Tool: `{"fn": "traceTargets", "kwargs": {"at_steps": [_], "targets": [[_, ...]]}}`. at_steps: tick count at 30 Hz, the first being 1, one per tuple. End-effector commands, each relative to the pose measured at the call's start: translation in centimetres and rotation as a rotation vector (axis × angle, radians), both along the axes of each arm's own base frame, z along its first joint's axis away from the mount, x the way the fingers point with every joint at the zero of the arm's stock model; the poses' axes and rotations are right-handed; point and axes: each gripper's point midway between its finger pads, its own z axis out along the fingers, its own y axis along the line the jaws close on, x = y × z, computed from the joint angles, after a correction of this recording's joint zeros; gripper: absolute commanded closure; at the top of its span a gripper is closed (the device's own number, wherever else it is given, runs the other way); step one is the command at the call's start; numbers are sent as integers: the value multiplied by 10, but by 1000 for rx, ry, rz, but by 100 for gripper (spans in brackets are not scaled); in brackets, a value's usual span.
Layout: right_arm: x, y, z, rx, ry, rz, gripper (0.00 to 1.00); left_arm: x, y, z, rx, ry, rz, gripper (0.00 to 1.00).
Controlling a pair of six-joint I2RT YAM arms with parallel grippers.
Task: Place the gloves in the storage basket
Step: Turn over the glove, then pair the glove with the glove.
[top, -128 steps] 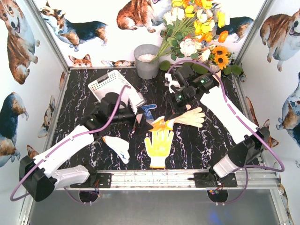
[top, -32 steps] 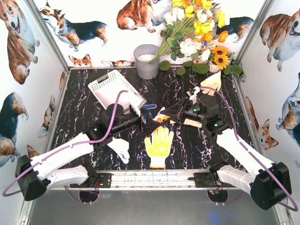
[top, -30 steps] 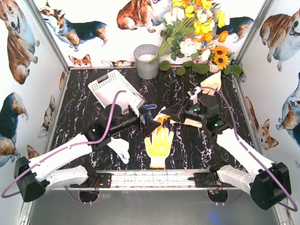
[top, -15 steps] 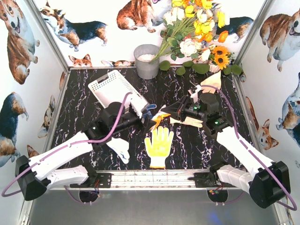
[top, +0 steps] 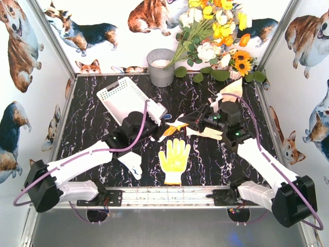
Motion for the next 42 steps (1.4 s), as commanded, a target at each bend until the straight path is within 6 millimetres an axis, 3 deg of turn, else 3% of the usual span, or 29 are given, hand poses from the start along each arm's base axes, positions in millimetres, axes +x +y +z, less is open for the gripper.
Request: {"fn": "traceTargets", "kwargs": {"at_steps": [1, 6, 13, 17, 27, 42], "targets": [[11, -1, -2, 0, -65, -20, 100, 28, -4, 2, -19, -35, 53, 91], [21, -14, -18, -43, -72, -86, 100, 53, -13, -7, 7, -32, 65, 100], [24, -26, -34, -102, -78, -135, 100, 76, -27, -6, -5, -69, 40, 100], [21, -29, -46, -119, -75, -144, 100, 82, -29, -19, 16, -88, 27, 100], [-3, -31, -90, -167, 34, -87, 100, 62, -30, -68, 47, 21, -42, 100], [-39, -17, -118, -212, 121, 1, 100, 26, -20, -108, 72, 167, -102, 100]]}}
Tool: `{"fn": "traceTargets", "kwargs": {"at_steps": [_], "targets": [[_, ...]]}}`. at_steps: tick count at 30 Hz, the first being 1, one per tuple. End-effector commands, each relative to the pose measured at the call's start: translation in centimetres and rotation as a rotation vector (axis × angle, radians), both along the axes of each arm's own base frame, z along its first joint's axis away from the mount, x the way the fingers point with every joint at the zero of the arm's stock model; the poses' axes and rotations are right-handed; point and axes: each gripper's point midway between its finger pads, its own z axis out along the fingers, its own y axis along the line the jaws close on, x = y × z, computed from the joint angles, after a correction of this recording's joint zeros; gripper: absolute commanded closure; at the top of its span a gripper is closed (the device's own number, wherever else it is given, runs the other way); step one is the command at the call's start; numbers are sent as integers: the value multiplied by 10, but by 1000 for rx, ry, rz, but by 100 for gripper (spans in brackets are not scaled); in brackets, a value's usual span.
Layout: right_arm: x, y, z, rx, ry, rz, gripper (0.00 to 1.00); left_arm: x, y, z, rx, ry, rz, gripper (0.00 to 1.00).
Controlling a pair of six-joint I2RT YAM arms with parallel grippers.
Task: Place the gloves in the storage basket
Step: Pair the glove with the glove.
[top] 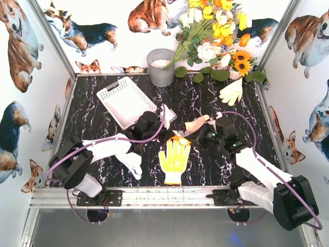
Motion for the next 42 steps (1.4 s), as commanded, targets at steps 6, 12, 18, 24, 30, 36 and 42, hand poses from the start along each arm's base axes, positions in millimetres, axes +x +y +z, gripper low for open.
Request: {"fn": "traceTargets", "kwargs": {"at_steps": [6, 12, 18, 24, 30, 36, 42], "targets": [[-31, 14, -10, 15, 23, 73, 100, -11, 24, -22, 29, 52, 46, 100], [-42, 12, -13, 16, 43, 82, 100, -20, 31, -30, 51, 68, 50, 100], [-52, 16, -7, 29, 48, 106, 100, -25, 33, -36, 64, 84, 42, 100], [-65, 22, -12, 21, 73, 127, 100, -30, 37, -40, 86, 96, 41, 100], [-73, 28, -18, 16, 93, 140, 100, -46, 45, -50, 97, 136, 45, 100], [-81, 31, -32, -11, 135, 163, 100, -56, 53, -59, 102, 164, 73, 100], [-88, 38, -42, -35, 157, 191, 100, -57, 59, -65, 118, 164, 99, 87]]}}
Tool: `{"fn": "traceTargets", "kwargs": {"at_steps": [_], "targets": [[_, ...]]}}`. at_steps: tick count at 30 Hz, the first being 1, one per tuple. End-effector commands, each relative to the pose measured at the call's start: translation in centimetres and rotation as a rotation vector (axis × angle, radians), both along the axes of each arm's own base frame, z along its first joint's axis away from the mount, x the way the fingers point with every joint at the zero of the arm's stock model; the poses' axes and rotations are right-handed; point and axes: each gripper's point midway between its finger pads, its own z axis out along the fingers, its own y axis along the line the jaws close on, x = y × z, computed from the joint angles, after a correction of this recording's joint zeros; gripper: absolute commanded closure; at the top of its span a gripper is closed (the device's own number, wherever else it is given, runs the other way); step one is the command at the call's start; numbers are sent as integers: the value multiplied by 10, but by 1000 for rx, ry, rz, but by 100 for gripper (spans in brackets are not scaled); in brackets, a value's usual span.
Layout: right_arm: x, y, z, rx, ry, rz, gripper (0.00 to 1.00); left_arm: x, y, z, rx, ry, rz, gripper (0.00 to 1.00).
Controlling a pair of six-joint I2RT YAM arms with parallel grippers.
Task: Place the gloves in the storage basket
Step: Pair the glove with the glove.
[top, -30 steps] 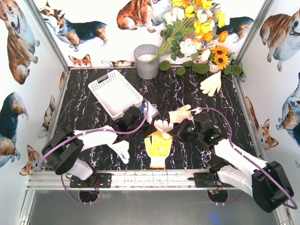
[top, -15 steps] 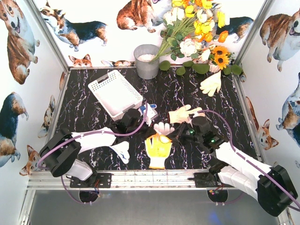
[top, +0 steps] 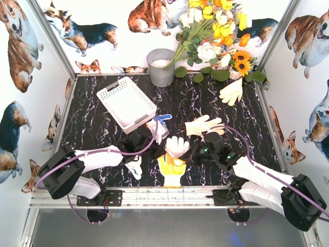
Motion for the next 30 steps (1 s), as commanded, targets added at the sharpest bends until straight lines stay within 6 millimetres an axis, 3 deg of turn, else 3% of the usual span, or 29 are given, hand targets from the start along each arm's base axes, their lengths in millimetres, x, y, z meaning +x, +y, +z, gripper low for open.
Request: {"fn": "traceTargets", "kwargs": {"at_steps": [1, 9, 13, 19, 30], "targets": [[-11, 11, 3, 27, 1, 62, 100, 13, 21, -14, 72, -15, 106, 84], [-14, 15, -3, 26, 9, 60, 100, 19, 31, -18, 109, -33, 161, 72], [-15, 15, -4, 23, 11, 60, 100, 10, 21, -17, 70, -8, 100, 64], [-15, 15, -6, 21, 15, 57, 100, 3, 23, -25, 74, 30, 92, 64], [-14, 16, -7, 31, 17, 52, 100, 8, 47, -40, 161, 41, 228, 69]]}}
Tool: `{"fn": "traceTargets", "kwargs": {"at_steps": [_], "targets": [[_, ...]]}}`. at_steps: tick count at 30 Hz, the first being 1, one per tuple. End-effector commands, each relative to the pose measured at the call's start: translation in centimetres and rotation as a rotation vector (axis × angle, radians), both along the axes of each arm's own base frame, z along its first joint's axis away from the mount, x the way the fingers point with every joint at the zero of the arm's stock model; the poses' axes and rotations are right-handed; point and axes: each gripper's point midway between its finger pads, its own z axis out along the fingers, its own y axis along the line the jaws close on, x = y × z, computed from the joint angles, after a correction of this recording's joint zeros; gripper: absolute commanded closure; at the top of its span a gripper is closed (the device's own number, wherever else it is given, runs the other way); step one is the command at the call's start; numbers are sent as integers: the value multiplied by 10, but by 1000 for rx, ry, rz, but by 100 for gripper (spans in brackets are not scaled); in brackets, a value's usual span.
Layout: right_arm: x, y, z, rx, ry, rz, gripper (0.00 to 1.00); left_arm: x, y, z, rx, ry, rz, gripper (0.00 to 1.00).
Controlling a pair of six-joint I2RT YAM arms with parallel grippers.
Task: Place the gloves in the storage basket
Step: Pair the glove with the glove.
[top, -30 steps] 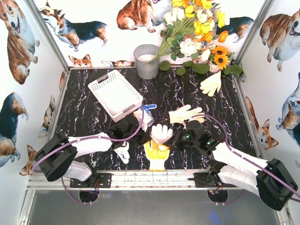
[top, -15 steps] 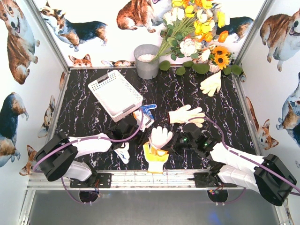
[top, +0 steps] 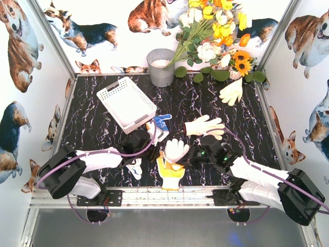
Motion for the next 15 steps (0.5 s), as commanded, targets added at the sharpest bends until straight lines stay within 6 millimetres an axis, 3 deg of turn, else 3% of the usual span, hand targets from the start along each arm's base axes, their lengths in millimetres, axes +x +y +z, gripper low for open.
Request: {"fn": "traceTargets", "kwargs": {"at_steps": [1, 6, 15], "targets": [[2, 5, 4, 32, -29, 5, 100, 5, 11, -5, 30, -9, 71, 69], [-3, 0, -8, -1, 1, 10, 100, 15, 2, -2, 8, -17, 92, 69], [-13, -6, -22, -42, 41, 30, 59, 32, -5, 7, -33, -36, 176, 64]]}}
